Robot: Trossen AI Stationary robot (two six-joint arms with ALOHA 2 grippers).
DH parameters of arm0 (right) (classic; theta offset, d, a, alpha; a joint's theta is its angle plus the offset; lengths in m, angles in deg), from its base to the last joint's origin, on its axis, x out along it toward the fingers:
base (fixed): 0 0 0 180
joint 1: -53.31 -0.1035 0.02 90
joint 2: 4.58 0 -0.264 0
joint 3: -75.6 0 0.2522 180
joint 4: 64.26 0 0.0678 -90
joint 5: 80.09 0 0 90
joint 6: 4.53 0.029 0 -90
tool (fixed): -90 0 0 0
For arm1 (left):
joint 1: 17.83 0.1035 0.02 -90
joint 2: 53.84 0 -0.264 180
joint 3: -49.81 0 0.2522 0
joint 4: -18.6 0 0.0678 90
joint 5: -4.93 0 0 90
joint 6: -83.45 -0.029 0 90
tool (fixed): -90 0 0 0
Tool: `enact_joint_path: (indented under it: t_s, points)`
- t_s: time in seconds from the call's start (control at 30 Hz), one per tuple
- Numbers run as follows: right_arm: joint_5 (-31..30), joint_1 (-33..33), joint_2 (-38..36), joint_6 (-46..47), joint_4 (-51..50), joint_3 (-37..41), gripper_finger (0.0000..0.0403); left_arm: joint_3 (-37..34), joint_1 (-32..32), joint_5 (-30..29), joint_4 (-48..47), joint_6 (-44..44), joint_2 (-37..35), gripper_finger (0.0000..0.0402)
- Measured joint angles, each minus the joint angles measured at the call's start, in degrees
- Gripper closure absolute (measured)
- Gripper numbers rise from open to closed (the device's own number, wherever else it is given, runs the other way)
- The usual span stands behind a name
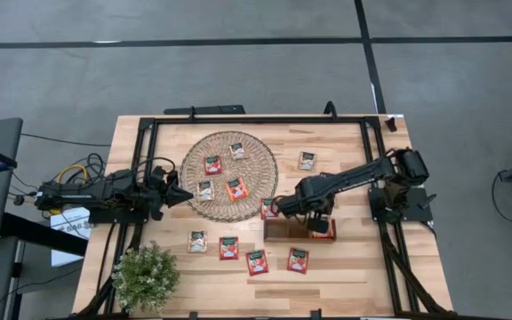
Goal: Pick & Place Tea
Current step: Put the orange tea bag into the right section of the wooden organizer
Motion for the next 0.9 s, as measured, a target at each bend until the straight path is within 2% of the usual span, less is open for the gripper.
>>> enact_joint_path:
  t_s: [0.27, 0.37, 0.5, 0.6, 0.77, 0.9]
  points:
    - [1.4, 1.4, 0.0, -3.0, 2.3, 1.1, 0.0403, 0.0, 0.0, 0.1, 0.0, 0.2, 0.0, 0.0402]
    - [4.1, 0.6, 0.0, -3.2, 4.2, 4.2, 0.0403, 0.0, 0.0, 0.1, 0.0, 0.1, 0.0, 0.0402]
    - [4.6, -1.0, 0.0, -2.7, 6.2, 7.2, 0.0403, 0.0, 0.0, 0.1, 0.0, 0.1, 0.0, 0.0402]
    - [5.4, -1.6, -0.1, -2.2, 6.9, 7.8, 0.0403, 0.0, 0.0, 0.1, 0.0, -0.2, 0.0, 0.0402]
    - [9.9, -2.4, -0.2, -2.0, 13.6, 9.3, 0.0403, 0.0, 0.0, 0.1, 0.0, -0.2, 0.0, 0.0402]
    - [10.6, -3.3, -0.2, -2.0, 13.8, 9.4, 0.0403, 0.0, 0.0, 0.1, 0.0, -0.1, 0.0, 0.0402]
